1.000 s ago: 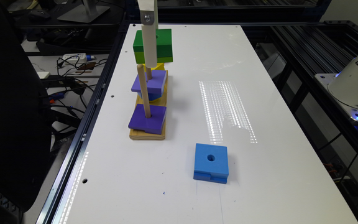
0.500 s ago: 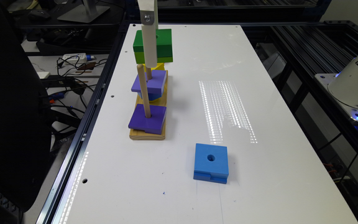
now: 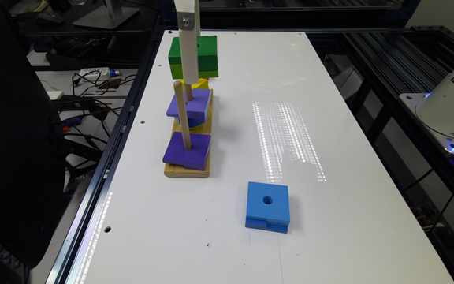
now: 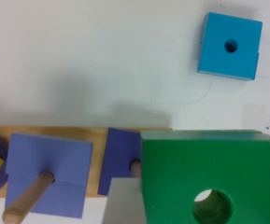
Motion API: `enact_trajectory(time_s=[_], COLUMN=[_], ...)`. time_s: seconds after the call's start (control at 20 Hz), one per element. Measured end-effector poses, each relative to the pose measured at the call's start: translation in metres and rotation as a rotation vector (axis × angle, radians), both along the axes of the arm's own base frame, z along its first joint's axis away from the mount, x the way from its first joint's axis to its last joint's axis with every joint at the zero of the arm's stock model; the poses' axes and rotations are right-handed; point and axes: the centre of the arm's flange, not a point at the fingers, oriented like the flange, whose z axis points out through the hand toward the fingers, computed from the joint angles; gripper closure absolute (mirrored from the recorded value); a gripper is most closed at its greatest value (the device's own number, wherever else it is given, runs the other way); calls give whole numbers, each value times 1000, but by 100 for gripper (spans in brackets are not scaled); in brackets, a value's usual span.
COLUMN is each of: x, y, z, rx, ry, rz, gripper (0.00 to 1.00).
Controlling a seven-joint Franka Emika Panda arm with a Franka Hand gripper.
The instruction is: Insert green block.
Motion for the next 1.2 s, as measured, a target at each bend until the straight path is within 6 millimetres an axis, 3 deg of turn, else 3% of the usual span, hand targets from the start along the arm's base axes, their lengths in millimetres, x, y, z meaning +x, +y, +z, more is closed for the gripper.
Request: enact_trajectory(time_s=[0.75, 1.2], x=[1, 4], y=[-1, -14], z=[-8, -8], rx=[1, 0], ry=[11, 4], rz=[-2, -3], gripper=[100, 100])
